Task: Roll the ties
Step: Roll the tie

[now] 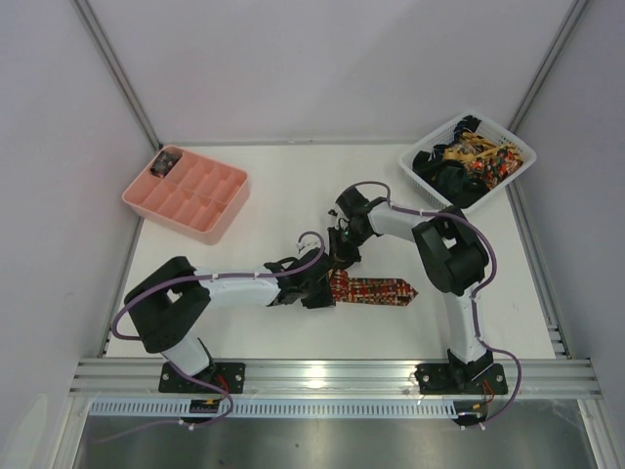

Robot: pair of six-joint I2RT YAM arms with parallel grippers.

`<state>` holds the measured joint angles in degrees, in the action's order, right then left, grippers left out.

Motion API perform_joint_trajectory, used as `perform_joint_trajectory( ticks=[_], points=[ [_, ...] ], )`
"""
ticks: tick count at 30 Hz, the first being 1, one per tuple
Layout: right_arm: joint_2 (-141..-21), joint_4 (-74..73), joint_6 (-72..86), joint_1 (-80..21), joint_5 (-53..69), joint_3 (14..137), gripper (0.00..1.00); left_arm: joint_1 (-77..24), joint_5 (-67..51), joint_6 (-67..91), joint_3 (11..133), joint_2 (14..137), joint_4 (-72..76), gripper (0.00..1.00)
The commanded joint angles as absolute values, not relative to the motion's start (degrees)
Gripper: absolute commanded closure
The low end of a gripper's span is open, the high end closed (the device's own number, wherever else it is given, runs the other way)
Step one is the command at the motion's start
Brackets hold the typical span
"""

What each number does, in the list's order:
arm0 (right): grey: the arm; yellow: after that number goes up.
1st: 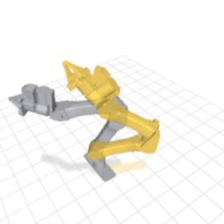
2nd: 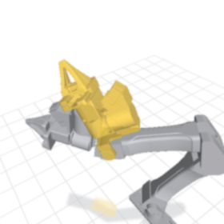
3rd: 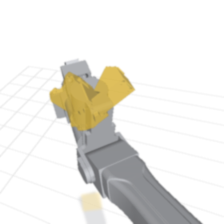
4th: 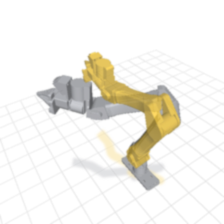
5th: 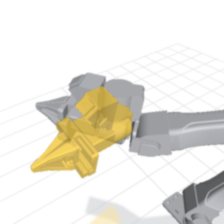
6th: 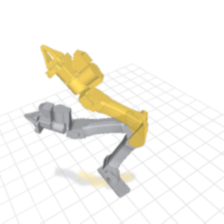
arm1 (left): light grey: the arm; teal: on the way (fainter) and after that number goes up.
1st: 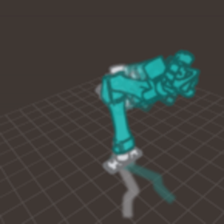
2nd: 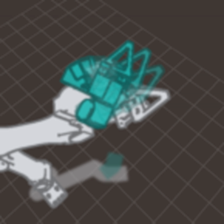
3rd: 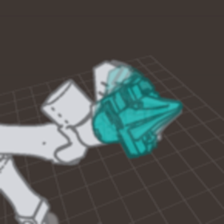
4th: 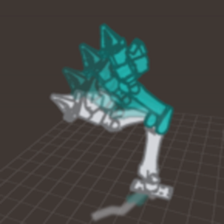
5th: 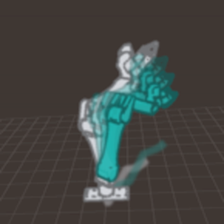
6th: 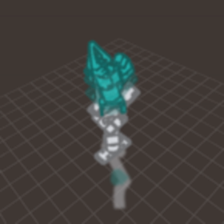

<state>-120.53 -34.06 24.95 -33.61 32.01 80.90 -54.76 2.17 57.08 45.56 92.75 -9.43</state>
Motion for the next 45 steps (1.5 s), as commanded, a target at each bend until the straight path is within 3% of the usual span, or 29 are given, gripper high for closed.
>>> perform_joint_trajectory(
  ticks=[1,9,15,18,22,26,34,39,45],
  points=[
    [-118.7,-36.0,25.5,-34.5,29.5,80.3,0.99,-55.1,5.7,58.0,46.5,93.8,-10.1,0.79],
    [-116.5,-35.7,26.5,-35.5,29.3,77.7,0.99,-55.1,4.4,57.8,46.2,94.8,-8.7,0.8],
    [-117.8,-38.8,24.6,-34.6,27.2,83.1,0.98,-55.1,1.7,56.8,44.8,94.2,-7.1,0.81],
    [-118.8,-40.2,23.4,-31.5,26.9,88.3,0.96,-55.4,0.5,55.6,41.1,90.1,-5.0,0.75],
    [-118.4,-44.5,21.2,-28.3,24.6,94.2,0.92,-56.0,-1.9,52.7,38.1,76.7,-9.0,0.52],
    [-115.1,-47.3,21.0,-26.7,24.3,94.3,0.87,-55.7,-3.2,51.1,36.1,64.6,-15.9,0.41],
    [-94.7,-45.3,25.9,-30.3,21.7,70.8,0.9,-41.1,-14.9,47.4,37.9,58.3,-18.7,0.41],
    [-84.3,-41.8,32.2,-32.3,18.9,54.1,1.0,-32.7,-20.1,43.9,42.3,63.9,-19.4,0.41],
    [-79.1,-37.1,37.1,-32.4,15.0,43.3,1.0,-28.1,-24.9,41.7,45.0,68.3,-19.5,0.41]
  ],
)
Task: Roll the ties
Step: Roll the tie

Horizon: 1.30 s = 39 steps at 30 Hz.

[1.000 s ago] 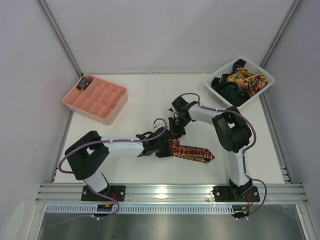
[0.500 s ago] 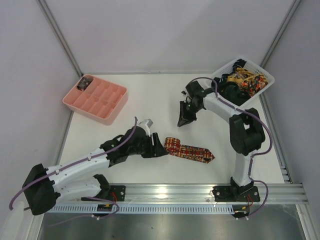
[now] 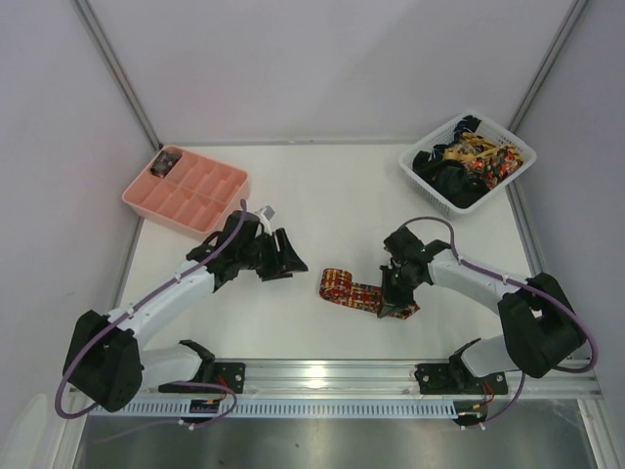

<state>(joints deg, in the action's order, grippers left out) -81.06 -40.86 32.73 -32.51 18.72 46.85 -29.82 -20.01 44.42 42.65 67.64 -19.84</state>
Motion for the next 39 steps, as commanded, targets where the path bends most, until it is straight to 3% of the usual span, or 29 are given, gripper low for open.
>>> perform_joint_trajectory(
  ticks=[1,12,18,24,29,34,39],
  points=[
    [-79.0,-35.4,37.8,-32.5,14.8,40.9,1.0,-27.7,-24.9,41.6,45.0,68.8,-19.8,0.41],
    [-85.3,-27.1,37.6,-28.0,7.4,41.4,1.0,-26.0,-27.4,42.9,42.7,73.1,-16.8,0.41],
    [-92.9,-28.0,33.5,-25.0,8.0,49.1,1.0,-25.9,-29.1,44.7,41.6,75.1,-13.4,0.33],
    [-87.5,-30.1,32.4,-25.4,12.2,49.0,1.0,-25.9,-29.6,48.0,39.7,76.9,-12.8,0.24],
    [-89.1,-31.5,29.1,-26.1,18.5,55.3,0.92,-25.9,-31.7,56.4,31.0,73.0,-0.2,0.21],
    [-97.5,-33.8,26.2,-27.9,20.4,68.9,0.81,-26.1,-31.8,60.4,28.2,73.3,5.3,0.24],
    [-110.3,-37.4,25.1,-29.1,18.8,83.8,0.78,-28.2,-31.0,57.1,31.2,76.7,-3.9,0.38]
  ],
)
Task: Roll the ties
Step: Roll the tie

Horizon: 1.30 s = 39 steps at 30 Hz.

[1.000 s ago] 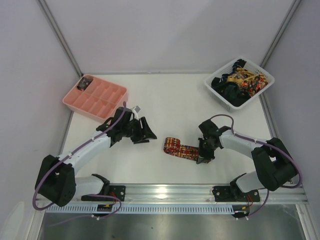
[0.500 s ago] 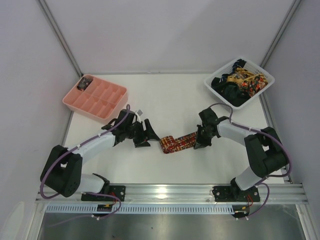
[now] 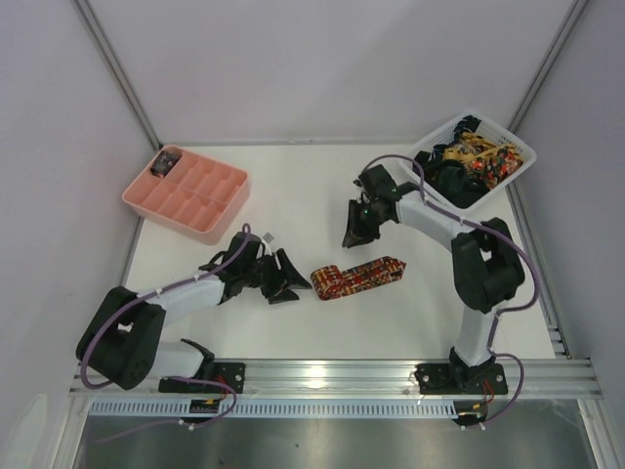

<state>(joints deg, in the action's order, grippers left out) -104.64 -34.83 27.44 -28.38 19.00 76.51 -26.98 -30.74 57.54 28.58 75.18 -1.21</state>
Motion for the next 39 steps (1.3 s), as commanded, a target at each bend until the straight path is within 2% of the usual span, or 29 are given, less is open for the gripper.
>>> perform_joint_trajectory(
  ticks=[1,4,5,8,11,17,19,23,28,31,39],
  points=[
    [-112.4,-38.3,25.0,-29.4,17.9,86.1,0.8,-29.7,-30.1,56.6,32.0,76.9,-5.3,0.43],
    [-120.5,-40.9,24.9,-30.3,17.9,95.2,0.83,-33.1,-25.6,57.2,32.9,77.9,-10.5,0.54],
    [-122.0,-42.3,24.7,-30.7,18.0,97.1,0.84,-34.1,-25.1,57.5,33.0,78.1,-10.9,0.66],
    [-126.3,-44.6,24.4,-31.5,18.8,103.2,0.87,-38.2,-23.6,56.5,35.9,80.4,-13.1,0.9],
    [-128.4,-46.3,23.9,-32.1,19.2,106.1,0.89,-43.9,-16.7,54.1,41.1,81.9,-16.2,1.0],
    [-128.1,-46.2,20.0,-32.3,19.0,103.6,0.93,-56.2,1.5,53.7,45.3,81.1,-13.4,0.99],
    [-127.8,-45.3,19.3,-32.3,19.6,100.8,0.94,-58.3,2.0,55.9,47.3,83.4,-13.9,0.93],
    [-127.2,-43.8,17.9,-32.3,20.1,97.7,0.94,-60.8,3.9,56.2,52.8,93.0,-19.0,0.92],
    [-125.5,-42.0,15.6,-32.4,21.4,95.1,0.94,-64.2,16.4,53.4,58.7,97.3,-22.9,0.99],
    [-125.4,-42.4,14.9,-32.3,21.4,95.1,0.94,-66.4,23.4,52.6,60.5,99.3,-25.1,0.97],
    [-124.7,-42.0,14.1,-33.0,23.6,93.9,0.97,-67.5,29.9,51.6,64.9,105.1,-28.7,0.98]
  ],
)
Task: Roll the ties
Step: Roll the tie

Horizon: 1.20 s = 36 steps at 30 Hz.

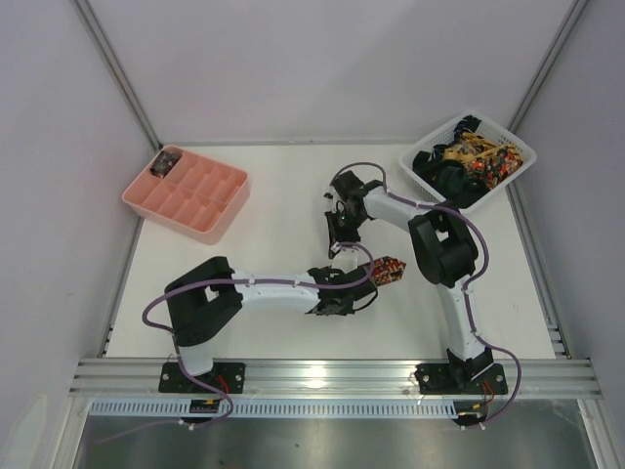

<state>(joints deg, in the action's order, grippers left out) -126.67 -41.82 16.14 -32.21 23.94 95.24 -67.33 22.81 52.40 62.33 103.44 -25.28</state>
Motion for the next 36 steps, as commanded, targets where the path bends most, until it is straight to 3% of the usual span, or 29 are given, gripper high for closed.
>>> perform_joint_trajectory(
  ticks=[1,16,31,36],
  points=[
    [-124.5,-41.7,14.2,-33.4,24.0,93.0,0.97,-67.5,31.4,51.8,65.4,106.1,-30.5,0.98],
    [-115.4,-40.7,16.6,-36.6,27.2,78.7,0.99,-67.3,32.5,53.8,67.0,109.4,-32.8,0.98],
    [-125.9,-47.3,15.6,-31.6,24.9,100.4,0.98,-67.4,30.0,52.7,63.4,103.3,-30.5,0.96],
    [-125.8,-46.5,15.2,-32.8,24.6,96.0,0.98,-67.4,29.5,52.8,65.5,106.1,-31.6,0.97]
  ],
)
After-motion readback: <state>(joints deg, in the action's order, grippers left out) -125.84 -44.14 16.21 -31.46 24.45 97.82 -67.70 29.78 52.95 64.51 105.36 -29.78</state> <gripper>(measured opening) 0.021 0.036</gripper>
